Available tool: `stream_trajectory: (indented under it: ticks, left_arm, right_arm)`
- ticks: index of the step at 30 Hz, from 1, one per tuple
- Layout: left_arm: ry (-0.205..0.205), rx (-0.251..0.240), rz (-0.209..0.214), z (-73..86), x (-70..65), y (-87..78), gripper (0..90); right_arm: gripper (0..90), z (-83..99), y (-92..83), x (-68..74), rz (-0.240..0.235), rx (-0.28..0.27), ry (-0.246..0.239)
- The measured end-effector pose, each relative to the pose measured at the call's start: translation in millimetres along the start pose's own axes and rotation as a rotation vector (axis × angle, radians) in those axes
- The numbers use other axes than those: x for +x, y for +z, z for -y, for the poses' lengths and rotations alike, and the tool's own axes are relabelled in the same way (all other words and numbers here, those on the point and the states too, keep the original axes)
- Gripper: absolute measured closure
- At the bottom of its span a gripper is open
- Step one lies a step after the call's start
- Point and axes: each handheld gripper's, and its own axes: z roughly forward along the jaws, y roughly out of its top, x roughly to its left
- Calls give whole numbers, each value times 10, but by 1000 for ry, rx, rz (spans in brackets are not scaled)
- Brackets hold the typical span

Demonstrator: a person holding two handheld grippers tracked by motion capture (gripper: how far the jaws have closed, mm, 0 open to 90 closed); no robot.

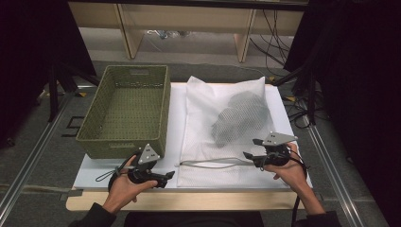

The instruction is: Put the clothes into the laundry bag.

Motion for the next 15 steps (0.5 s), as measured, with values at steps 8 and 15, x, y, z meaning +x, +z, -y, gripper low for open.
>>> stream_trajectory:
  ticks: [8,15]
  left_arm:
    - [2,5,0,40,12,-38,177]
    - [-7,3,-3,67,-3,-57,177]
  right_arm:
    - [343,38,-15,52,-17,0,-28]
    - [335,102,-58,144,-31,10,-27]
